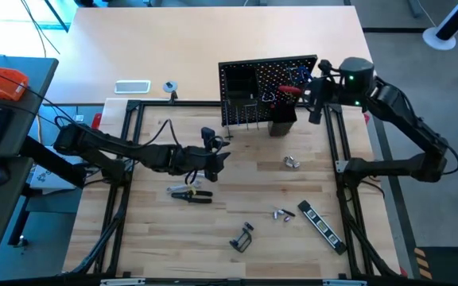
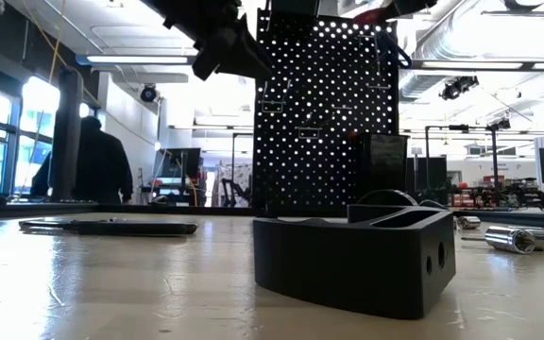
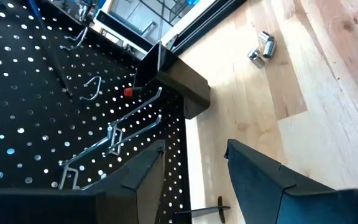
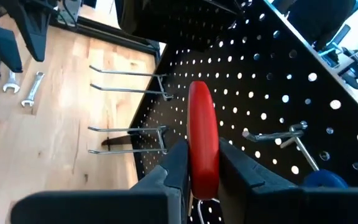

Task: Hang tools onto peg board
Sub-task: Put the red allen wrench into the bottom black bin on the peg board

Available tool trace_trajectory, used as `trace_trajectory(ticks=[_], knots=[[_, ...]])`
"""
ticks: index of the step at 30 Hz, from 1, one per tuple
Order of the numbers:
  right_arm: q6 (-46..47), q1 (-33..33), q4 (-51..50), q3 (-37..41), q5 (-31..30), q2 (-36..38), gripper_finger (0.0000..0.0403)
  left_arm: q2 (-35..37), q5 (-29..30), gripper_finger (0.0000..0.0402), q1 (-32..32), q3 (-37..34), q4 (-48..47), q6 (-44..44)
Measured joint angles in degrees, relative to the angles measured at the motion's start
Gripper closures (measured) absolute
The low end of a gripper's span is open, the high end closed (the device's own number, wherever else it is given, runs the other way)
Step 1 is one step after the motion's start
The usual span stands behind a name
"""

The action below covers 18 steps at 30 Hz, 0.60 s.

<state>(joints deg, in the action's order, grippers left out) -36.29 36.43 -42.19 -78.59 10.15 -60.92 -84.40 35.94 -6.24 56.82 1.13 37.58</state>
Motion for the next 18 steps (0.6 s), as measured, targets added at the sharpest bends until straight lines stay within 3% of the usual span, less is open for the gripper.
trace_trajectory(ticks=[18], knots=[[-3.17, 4.46, -1.55, 0.02, 0.21, -3.03, 0.0357, -0.02, -1.04, 0.0236, 0.21, 0.0, -1.61, -2.02]])
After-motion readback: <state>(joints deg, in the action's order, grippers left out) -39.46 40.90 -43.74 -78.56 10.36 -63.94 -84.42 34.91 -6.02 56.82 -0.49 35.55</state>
